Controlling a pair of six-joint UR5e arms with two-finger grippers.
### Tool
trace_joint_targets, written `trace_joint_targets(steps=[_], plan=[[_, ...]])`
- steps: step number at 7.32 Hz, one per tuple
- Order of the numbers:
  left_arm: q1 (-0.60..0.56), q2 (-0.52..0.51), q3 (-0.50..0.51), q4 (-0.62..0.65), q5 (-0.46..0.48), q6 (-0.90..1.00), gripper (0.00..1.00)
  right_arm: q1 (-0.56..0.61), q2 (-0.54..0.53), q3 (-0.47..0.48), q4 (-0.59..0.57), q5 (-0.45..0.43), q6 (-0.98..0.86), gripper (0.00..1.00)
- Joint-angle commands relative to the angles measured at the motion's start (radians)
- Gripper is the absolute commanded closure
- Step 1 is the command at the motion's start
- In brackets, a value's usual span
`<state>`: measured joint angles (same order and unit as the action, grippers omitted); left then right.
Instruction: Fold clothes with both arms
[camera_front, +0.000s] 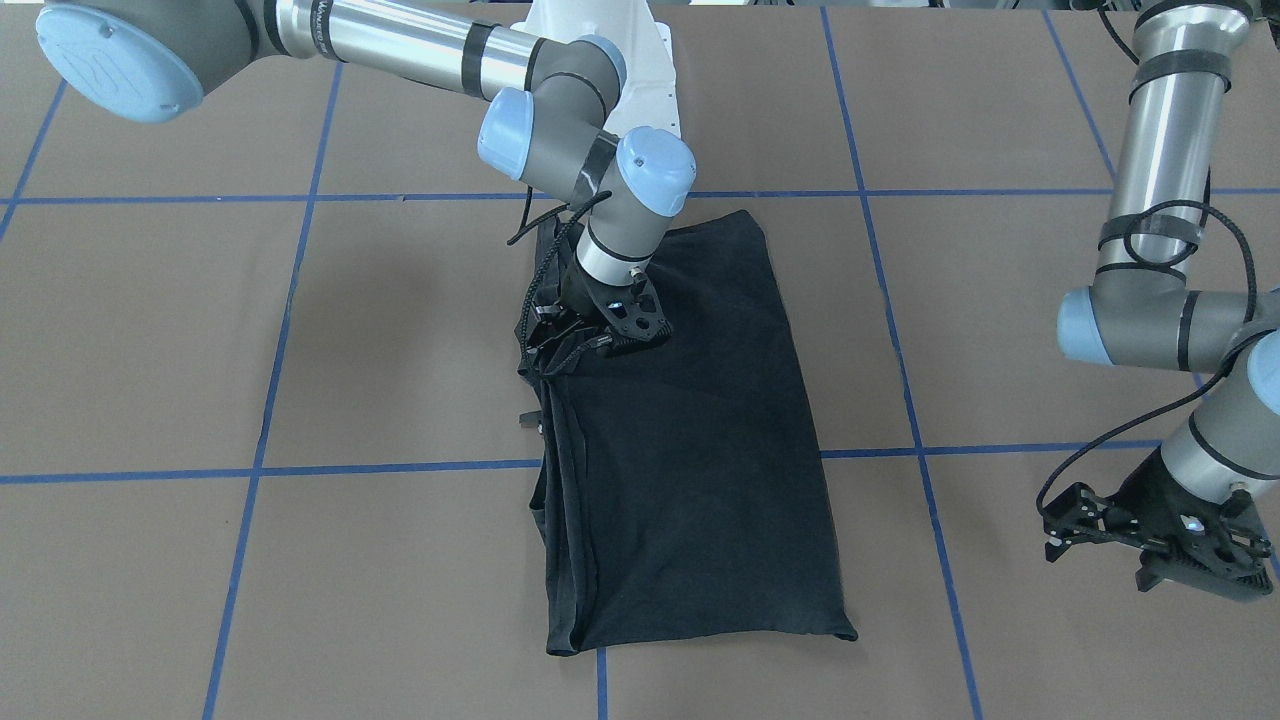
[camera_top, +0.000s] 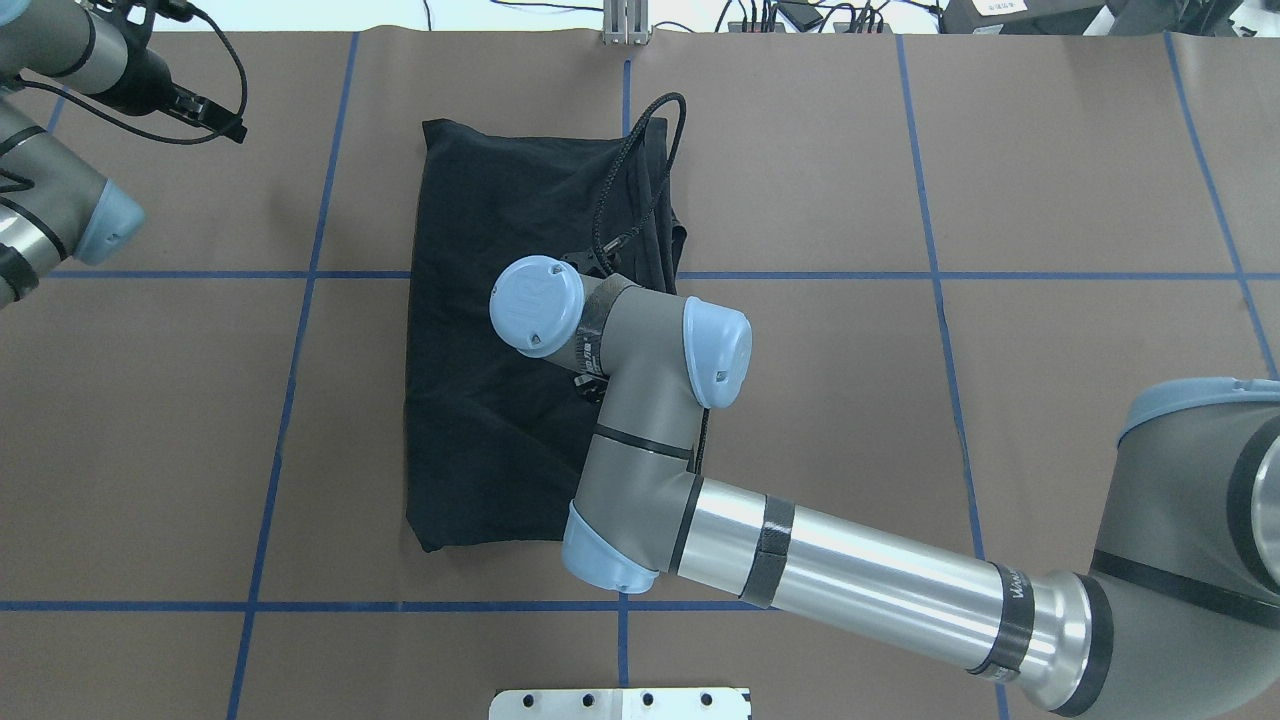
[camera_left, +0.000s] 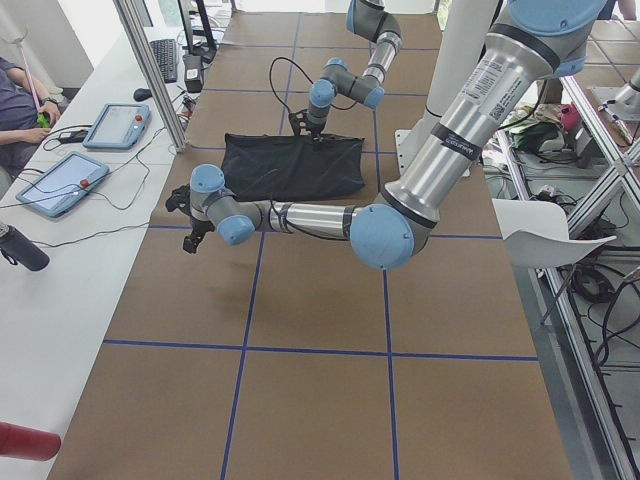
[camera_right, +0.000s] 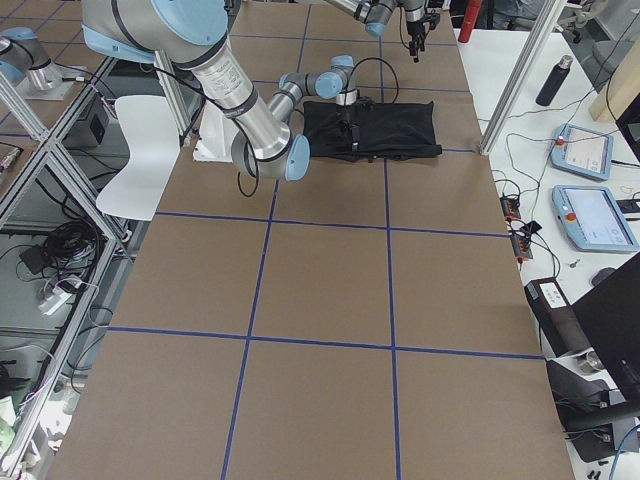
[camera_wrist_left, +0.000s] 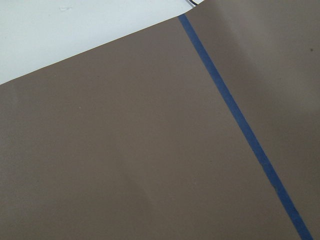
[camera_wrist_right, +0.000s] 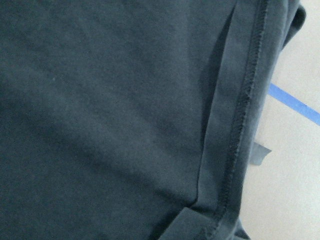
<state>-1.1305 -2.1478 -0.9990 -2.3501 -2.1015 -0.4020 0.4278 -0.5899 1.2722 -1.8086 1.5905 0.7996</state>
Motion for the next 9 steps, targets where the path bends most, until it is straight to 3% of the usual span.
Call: trace_joint_targets(steps=[1, 4, 6, 9], plan=[[0.000, 0.000, 0.000, 0.000, 0.000, 0.000, 0.00, 0.009, -0.002, 0.012, -0.053, -0.006, -0.043, 0.02], [0.000, -0.001, 0.000, 0.000, 0.000, 0.000, 0.00, 0.026, -0.008, 0.038, -0.090, -0.006, -0.094, 0.02], [0.001, -0.001, 0.000, 0.000, 0.000, -0.001, 0.00, 0.032, -0.062, 0.152, -0.159, -0.006, -0.132, 0.02], [0.002, -0.001, -0.004, 0.000, 0.000, -0.003, 0.00, 0.031, -0.220, 0.332, -0.159, -0.007, -0.154, 0.02]])
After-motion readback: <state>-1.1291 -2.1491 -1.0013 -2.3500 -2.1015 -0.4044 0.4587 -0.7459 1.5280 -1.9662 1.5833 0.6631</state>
